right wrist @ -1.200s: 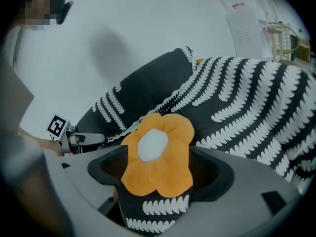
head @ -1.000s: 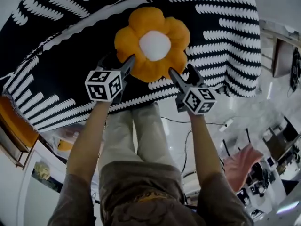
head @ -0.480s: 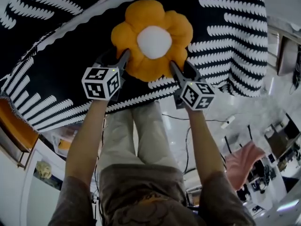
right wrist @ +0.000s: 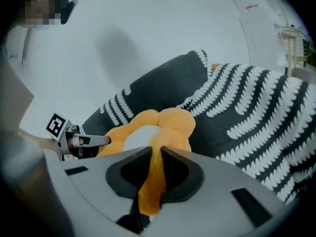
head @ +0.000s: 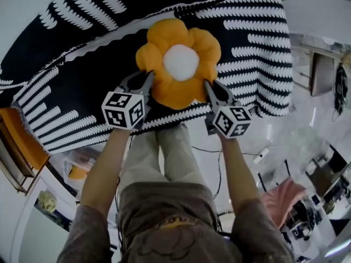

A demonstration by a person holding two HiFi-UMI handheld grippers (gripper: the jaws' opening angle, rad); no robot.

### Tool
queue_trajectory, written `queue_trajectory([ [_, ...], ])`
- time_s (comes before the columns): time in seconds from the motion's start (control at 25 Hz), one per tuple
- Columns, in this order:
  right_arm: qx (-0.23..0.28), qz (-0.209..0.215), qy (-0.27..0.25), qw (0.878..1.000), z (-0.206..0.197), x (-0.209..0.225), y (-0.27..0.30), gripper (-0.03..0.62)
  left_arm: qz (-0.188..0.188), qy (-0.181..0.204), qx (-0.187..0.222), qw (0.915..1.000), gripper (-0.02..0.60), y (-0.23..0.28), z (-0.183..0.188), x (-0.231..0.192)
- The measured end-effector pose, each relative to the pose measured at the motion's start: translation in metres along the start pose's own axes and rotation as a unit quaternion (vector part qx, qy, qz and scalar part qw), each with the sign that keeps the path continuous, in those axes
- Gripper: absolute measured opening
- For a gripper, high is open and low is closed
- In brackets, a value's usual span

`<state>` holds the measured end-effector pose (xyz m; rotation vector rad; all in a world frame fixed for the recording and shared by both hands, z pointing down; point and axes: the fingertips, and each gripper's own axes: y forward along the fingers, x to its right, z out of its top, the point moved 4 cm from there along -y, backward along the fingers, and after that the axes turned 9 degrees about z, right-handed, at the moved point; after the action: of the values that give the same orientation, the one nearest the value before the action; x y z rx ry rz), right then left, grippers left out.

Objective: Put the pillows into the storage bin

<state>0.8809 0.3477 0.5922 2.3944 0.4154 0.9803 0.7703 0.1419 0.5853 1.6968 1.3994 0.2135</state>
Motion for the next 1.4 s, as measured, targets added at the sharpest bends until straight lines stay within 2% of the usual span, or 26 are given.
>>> queue_trajectory([
  [0.2, 0.013, 0.039, -0.032, 0.999, 0.054, -0.064, -0.025, 0.050, 0.015, -0.021, 0.044, 0.9987, 0.031, -0.083, 0.046, 0.011],
  [0.4, 0.009, 0.110, -0.067, 0.992, 0.099, -0.144, -0.040, 0.051, 0.071, -0.058, 0.093, 0.9915, 0.031, -0.183, 0.079, 0.012],
  [0.52, -0.005, 0.168, -0.096, 0.981, 0.111, -0.195, -0.034, 0.048, 0.119, -0.092, 0.131, 0.9799, 0.031, -0.241, 0.080, 0.002],
  [0.68, -0.042, 0.225, -0.135, 0.964, 0.106, -0.259, -0.030, 0.044, 0.169, -0.129, 0.156, 0.9646, 0.031, -0.308, 0.058, -0.013],
  [0.88, -0.099, 0.282, -0.196, 0.934, 0.091, -0.340, -0.021, 0.043, 0.223, -0.162, 0.178, 0.9447, 0.031, -0.382, 0.024, -0.028],
  [0.96, -0.118, 0.302, -0.216, 0.921, 0.078, -0.373, -0.020, 0.041, 0.243, -0.179, 0.189, 0.9344, 0.031, -0.414, 0.004, -0.033],
  [1.04, -0.134, 0.324, -0.232, 0.907, 0.063, -0.406, -0.018, 0.041, 0.266, -0.202, 0.206, 0.9197, 0.031, -0.447, -0.019, -0.038],
  [1.2, -0.163, 0.369, -0.262, 0.877, 0.029, -0.475, -0.013, 0.041, 0.315, -0.244, 0.246, 0.8837, 0.031, -0.512, -0.064, -0.052],
  [1.4, -0.196, 0.416, -0.291, 0.839, -0.037, -0.583, -0.019, 0.040, 0.358, -0.292, 0.283, 0.8408, 0.031, -0.614, -0.137, -0.076],
])
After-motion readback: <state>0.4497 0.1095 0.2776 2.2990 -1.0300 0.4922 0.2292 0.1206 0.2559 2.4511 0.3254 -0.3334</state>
